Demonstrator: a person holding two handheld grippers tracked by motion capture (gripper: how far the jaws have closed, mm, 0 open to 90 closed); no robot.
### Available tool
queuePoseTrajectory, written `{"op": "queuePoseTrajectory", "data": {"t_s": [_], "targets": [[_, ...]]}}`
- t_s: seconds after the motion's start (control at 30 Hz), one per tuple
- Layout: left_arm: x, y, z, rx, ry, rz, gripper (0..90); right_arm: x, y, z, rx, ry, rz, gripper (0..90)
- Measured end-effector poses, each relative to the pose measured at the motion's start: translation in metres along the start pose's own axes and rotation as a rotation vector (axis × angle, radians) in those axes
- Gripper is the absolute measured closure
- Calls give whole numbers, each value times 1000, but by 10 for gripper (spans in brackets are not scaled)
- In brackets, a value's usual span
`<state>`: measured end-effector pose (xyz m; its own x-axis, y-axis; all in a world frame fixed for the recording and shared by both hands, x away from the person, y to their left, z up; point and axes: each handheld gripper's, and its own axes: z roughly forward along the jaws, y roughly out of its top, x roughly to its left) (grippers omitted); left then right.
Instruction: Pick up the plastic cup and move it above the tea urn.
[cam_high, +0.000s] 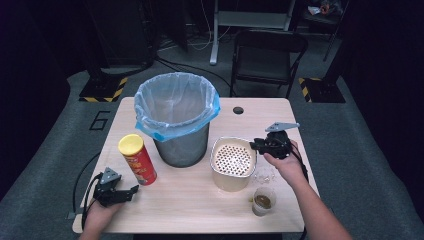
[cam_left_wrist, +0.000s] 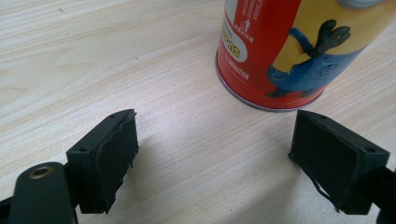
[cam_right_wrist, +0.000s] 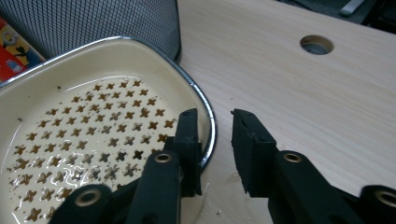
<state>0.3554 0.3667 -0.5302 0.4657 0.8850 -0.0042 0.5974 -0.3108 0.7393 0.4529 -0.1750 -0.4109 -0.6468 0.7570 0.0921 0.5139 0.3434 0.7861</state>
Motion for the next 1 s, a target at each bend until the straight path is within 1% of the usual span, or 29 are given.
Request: {"op": "queuePoseTrajectory", "data": {"t_s": [0.03, 0.07, 0.13, 0.17, 0.23, 0.3, 0.33, 0.37, 0.4, 0.43, 0.47, 0.6, 0.73, 0.8, 0.9, 0.93, 0.97, 1.0], "targets": [[0, 0, 0, 0, 0, 0, 146, 0, 0, 0, 0, 0, 0, 730], [0, 0, 0, 1, 0, 0, 146, 2, -1, 4, 12, 15, 5, 771], [0, 0, 0, 0, -4, -7, 146, 3, -1, 5, 13, 15, 0, 769], [0, 0, 0, 0, -4, -6, 145, 7, -1, 5, 14, -11, -13, 773], [0, 0, 0, 0, 0, -1, 146, 8, -2, 5, 16, -12, -10, 774], [0, 0, 0, 0, 1, 0, 145, 10, -3, 4, 17, 5, -3, 780], [0, 0, 0, -1, 1, -1, 145, 13, -4, 3, 20, 11, -12, 784], [0, 0, 0, -1, 1, -1, 145, 13, -4, 3, 20, 11, -12, 784], [0, 0, 0, -1, 1, -1, 145, 18, -6, 1, 21, 23, -18, 787], [0, 0, 0, -1, 1, -1, 145, 18, -6, 1, 21, 23, -18, 787], [0, 0, 1, -5, 3, -1, 145, 22, -8, 0, 21, 32, -20, 789], [0, 0, 1, -10, 5, -3, 145, 28, -13, -4, 15, 46, -4, 785], [0, 0, 1, -9, 6, -3, 145, 30, -16, -7, 15, 56, 13, 781], [0, 0, 1, -9, 5, -2, 145, 32, -18, -9, 14, 62, 13, 774], [0, 0, 1, -9, 5, -2, 145, 34, -20, -12, 25, 80, 7, 752], [0, 0, 1, -9, 6, -2, 145, 34, -20, -12, 30, 90, 5, 719], [0, 0, 1, -9, 5, -3, 145, 35, -21, -14, 38, 115, 7, 626], [0, 0, 1, -9, 5, -3, 145, 35, -21, -15, 23, 123, -6, 608]]}}
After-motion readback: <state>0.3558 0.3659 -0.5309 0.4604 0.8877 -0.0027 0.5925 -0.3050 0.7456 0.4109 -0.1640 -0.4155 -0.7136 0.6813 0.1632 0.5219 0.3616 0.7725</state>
